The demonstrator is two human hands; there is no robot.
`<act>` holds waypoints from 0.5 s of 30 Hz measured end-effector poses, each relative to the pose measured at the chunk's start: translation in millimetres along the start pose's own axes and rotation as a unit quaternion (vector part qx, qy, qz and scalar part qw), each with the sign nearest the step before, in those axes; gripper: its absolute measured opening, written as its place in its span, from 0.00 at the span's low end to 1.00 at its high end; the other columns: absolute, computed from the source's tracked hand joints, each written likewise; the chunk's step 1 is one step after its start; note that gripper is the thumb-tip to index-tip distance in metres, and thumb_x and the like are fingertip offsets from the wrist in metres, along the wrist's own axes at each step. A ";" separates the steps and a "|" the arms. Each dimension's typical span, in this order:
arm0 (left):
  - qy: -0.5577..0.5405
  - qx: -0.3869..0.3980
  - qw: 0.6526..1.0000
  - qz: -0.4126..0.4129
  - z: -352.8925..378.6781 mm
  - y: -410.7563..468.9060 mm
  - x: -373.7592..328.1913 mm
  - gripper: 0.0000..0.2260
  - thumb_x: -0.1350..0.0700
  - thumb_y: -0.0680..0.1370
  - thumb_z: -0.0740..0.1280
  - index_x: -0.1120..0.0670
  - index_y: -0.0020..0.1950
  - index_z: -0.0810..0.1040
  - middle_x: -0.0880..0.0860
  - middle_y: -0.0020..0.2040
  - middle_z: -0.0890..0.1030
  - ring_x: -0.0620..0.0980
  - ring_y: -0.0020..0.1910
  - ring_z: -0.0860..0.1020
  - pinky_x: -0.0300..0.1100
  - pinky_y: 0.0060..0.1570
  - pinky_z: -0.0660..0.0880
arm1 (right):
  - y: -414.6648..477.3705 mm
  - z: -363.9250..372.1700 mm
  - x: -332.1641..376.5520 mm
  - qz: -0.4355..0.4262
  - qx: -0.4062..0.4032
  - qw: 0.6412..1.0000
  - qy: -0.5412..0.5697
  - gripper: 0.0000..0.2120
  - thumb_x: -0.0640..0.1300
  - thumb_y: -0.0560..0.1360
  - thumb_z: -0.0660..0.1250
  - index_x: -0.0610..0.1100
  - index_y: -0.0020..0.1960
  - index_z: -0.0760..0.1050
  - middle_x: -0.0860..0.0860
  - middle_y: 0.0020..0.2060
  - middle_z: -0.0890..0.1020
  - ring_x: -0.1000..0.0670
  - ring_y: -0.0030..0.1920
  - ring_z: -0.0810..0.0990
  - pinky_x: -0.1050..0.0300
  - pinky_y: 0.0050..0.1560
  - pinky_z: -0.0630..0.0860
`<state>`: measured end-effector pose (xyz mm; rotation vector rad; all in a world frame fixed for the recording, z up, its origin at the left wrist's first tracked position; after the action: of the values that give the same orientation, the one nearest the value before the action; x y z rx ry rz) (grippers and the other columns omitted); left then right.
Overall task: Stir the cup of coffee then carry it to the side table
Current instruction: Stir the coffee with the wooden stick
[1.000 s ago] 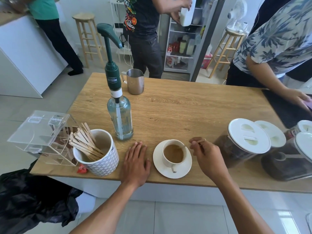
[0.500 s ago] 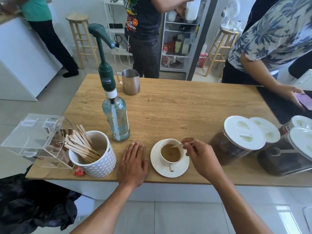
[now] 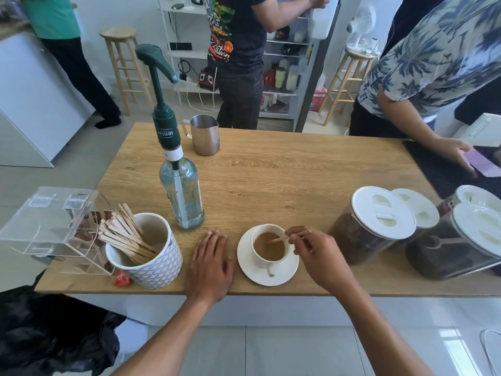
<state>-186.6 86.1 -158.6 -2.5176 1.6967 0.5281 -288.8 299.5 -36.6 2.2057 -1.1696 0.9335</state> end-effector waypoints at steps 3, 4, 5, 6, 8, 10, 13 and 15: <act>0.002 0.001 1.000 0.001 -0.4 0.5 -0.3 0.25 0.47 0.78 0.52 0.54 0.72 0.70 0.53 0.75 0.68 0.52 0.76 0.61 0.52 0.74 0.59 | -6.7 1.9 -8.5 0.017 0.006 1.000 -0.009 0.09 0.44 0.79 0.64 0.58 0.46 0.77 0.54 0.40 0.85 0.54 0.36 0.82 0.48 0.41 0.80; 0.002 0.000 1.000 0.000 -0.7 0.4 -0.2 0.25 0.47 0.78 0.52 0.54 0.73 0.70 0.53 0.75 0.68 0.52 0.76 0.61 0.52 0.74 0.60 | -7.8 -1.6 -11.1 0.021 -0.003 1.000 -0.013 0.08 0.44 0.80 0.64 0.55 0.47 0.79 0.54 0.38 0.84 0.54 0.36 0.82 0.48 0.41 0.79; 0.004 -0.001 1.000 -0.001 -0.7 0.2 0.2 0.25 0.46 0.79 0.52 0.54 0.73 0.70 0.53 0.75 0.68 0.52 0.76 0.61 0.52 0.74 0.60 | -7.7 -6.1 -13.2 0.023 -0.016 0.999 -0.016 0.07 0.43 0.79 0.64 0.52 0.48 0.80 0.55 0.37 0.84 0.54 0.36 0.82 0.48 0.41 0.79; 0.005 -0.002 1.000 -0.001 -0.6 0.0 0.7 0.25 0.47 0.79 0.52 0.54 0.73 0.70 0.53 0.75 0.68 0.52 0.76 0.61 0.52 0.74 0.60 | -6.5 -10.3 -14.3 0.024 -0.031 0.999 -0.015 0.07 0.42 0.79 0.65 0.50 0.48 0.81 0.56 0.36 0.83 0.54 0.36 0.81 0.49 0.41 0.79; 0.005 -0.002 1.000 0.000 -0.1 0.1 0.7 0.25 0.47 0.78 0.53 0.54 0.72 0.70 0.53 0.75 0.68 0.52 0.76 0.61 0.52 0.74 0.59 | -1.4 -13.8 -14.8 0.029 -0.046 0.999 -0.005 0.07 0.42 0.79 0.65 0.48 0.50 0.82 0.58 0.38 0.83 0.55 0.37 0.82 0.50 0.42 0.80; 0.003 -0.001 1.000 0.001 0.7 0.3 0.3 0.24 0.47 0.79 0.53 0.54 0.72 0.70 0.53 0.75 0.68 0.52 0.76 0.61 0.51 0.75 0.59 | 2.5 -8.0 -11.5 0.030 -0.034 0.999 0.013 0.06 0.42 0.79 0.66 0.50 0.50 0.82 0.55 0.40 0.85 0.56 0.37 0.83 0.50 0.43 0.81; 0.000 0.000 1.000 0.002 0.7 -0.8 -0.4 0.24 0.47 0.79 0.53 0.54 0.72 0.70 0.53 0.75 0.68 0.52 0.76 0.61 0.51 0.75 0.58 | -1.8 4.6 -6.3 0.026 0.003 0.999 0.031 0.10 0.44 0.79 0.66 0.58 0.45 0.78 0.52 0.42 0.86 0.56 0.37 0.83 0.49 0.43 0.81; 0.000 0.002 1.000 0.001 0.2 -1.2 0.0 0.24 0.47 0.79 0.54 0.54 0.73 0.70 0.53 0.75 0.68 0.52 0.77 0.61 0.51 0.75 0.58 | -8.2 5.8 -6.9 0.039 0.025 0.999 0.020 0.10 0.45 0.79 0.65 0.58 0.44 0.78 0.53 0.41 0.86 0.56 0.37 0.83 0.49 0.43 0.81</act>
<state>-185.6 86.5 -159.0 -2.5122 1.6990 0.5252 -282.6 303.6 -46.3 2.1833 -1.2331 1.0450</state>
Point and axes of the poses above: each hand's wrist, its own y-axis towards the middle knuckle, its own z-axis out of the palm, x = y × z, the point moved 6 cm from there along y, towards the middle knuckle
